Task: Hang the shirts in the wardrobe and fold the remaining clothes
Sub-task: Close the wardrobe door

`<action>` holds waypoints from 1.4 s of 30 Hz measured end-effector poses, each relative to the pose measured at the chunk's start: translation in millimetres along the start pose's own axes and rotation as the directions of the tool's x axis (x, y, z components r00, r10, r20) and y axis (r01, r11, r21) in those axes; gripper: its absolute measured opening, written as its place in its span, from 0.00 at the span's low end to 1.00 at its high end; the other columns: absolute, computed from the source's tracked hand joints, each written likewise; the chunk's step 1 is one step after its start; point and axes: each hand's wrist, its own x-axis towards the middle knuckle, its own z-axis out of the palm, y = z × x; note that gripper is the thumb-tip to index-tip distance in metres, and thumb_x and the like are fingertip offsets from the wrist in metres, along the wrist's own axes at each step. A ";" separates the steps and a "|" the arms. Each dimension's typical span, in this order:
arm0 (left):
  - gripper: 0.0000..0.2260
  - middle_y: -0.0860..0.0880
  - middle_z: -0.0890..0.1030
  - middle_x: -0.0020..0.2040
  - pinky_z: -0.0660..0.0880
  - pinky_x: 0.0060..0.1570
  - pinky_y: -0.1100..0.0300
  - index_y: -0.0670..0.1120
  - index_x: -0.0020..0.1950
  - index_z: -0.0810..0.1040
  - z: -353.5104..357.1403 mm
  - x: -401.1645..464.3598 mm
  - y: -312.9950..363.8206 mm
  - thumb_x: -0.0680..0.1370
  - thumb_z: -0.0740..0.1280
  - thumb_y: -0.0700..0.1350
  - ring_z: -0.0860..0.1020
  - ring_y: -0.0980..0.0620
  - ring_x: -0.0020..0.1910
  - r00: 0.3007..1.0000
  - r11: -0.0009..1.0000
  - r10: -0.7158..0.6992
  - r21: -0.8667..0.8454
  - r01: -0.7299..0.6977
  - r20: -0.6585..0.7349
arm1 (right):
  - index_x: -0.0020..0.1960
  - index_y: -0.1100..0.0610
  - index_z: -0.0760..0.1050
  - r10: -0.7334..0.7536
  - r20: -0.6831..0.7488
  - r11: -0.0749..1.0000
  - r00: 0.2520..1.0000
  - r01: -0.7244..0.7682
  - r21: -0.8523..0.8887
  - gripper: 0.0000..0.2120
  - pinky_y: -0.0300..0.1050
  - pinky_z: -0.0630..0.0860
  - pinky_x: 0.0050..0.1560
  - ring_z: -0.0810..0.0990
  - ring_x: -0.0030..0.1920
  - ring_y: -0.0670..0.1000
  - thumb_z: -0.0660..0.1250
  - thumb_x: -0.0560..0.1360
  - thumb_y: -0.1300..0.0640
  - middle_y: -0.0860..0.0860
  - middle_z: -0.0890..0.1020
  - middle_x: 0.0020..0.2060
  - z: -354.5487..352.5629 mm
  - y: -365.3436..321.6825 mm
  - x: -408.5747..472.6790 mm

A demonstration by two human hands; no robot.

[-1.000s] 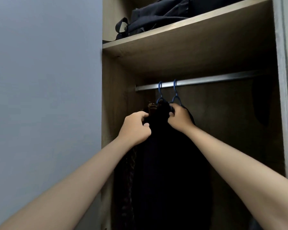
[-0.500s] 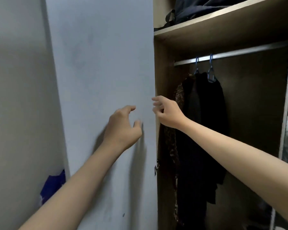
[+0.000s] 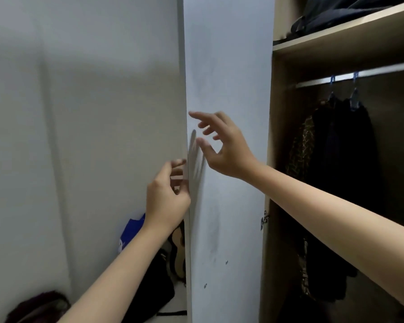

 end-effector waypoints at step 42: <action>0.36 0.53 0.62 0.69 0.68 0.60 0.59 0.60 0.72 0.63 353.9 -101.7 157.3 0.68 0.74 0.43 0.67 0.48 0.63 0.750 0.855 0.517 -0.281 -0.435 0.412 | 0.72 0.40 0.62 0.438 -0.080 0.422 0.896 -0.283 -0.862 0.35 0.68 0.52 0.71 0.54 0.76 0.55 0.72 0.69 0.44 0.52 0.55 0.77 -380.9 91.8 -138.3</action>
